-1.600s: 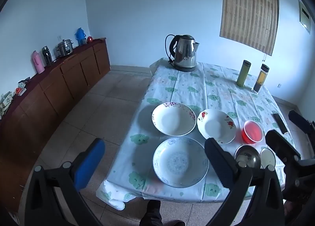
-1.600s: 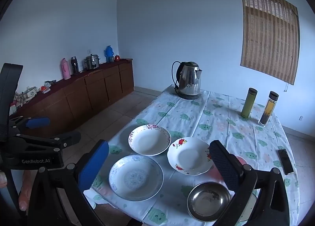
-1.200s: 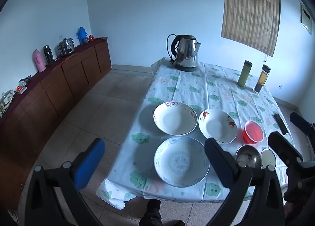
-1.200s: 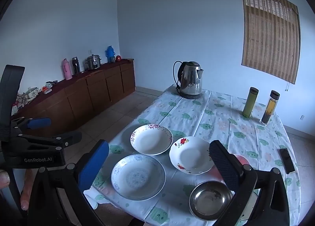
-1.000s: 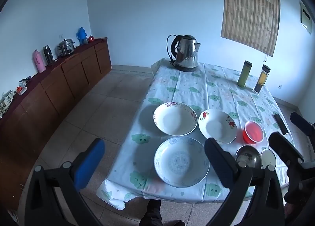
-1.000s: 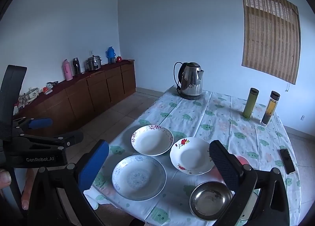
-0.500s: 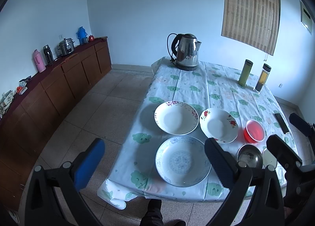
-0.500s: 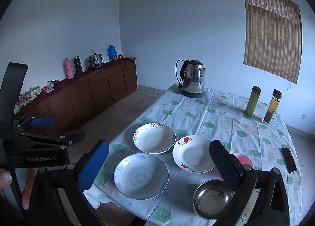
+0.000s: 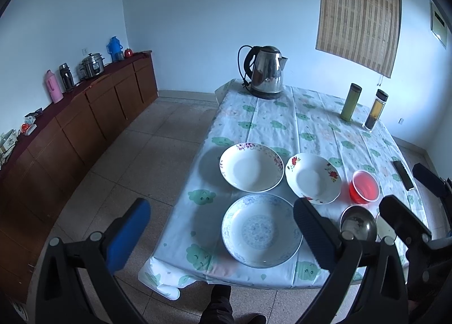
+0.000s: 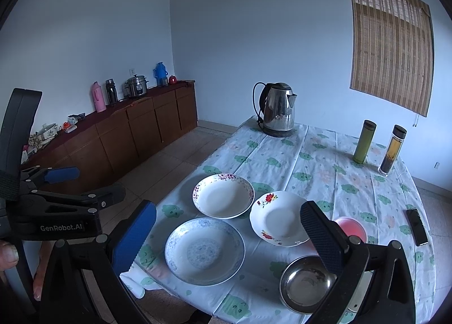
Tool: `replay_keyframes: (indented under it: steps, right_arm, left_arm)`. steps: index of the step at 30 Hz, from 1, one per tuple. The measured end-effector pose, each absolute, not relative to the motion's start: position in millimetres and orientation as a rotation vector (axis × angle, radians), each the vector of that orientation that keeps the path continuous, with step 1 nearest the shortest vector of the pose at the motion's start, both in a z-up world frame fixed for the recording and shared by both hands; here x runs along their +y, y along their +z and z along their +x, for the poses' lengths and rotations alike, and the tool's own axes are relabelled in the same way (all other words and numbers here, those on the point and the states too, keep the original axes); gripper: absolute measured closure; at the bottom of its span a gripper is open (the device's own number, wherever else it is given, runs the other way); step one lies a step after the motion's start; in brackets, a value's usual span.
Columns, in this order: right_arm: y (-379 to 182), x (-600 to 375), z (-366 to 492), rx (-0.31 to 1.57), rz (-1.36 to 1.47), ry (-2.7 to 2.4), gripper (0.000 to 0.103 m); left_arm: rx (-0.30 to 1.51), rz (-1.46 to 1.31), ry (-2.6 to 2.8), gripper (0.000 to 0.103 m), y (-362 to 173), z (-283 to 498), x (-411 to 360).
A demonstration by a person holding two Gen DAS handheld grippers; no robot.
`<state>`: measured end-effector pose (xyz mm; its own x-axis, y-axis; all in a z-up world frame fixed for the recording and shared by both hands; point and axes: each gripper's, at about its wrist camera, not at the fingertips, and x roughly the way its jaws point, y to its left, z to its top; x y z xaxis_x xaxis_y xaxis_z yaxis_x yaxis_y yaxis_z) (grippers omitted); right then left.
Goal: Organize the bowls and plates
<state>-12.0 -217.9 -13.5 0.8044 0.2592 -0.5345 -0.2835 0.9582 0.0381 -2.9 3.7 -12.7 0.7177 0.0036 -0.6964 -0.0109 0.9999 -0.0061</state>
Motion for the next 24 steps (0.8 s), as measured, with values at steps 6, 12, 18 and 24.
replay_keyframes:
  steps: [6,12,18,24]
  right_arm:
    - [-15.4,-217.5,-10.7,0.571,-0.04,0.292,0.0]
    - [-18.4,-216.7,-8.1,0.577,-0.033,0.29,0.0]
    - [-20.4,-216.9,-6.4,0.582,-0.027,0.29,0.0]
    - [-24.1,-216.4,-3.5,0.59,-0.023,0.294,0.0]
  left_arm:
    - [0.772,-0.009,0.009,0.0,-13.8,-3.0,2.9]
    - [0.776,-0.005,0.005,0.0,-17.0,-2.3,2.5]
    - [0.781,0.0,0.005,0.0,-20.3,-0.9,1.2]
    - [0.795,0.004,0.002,0.0,-25.4,7.0,-1.3]
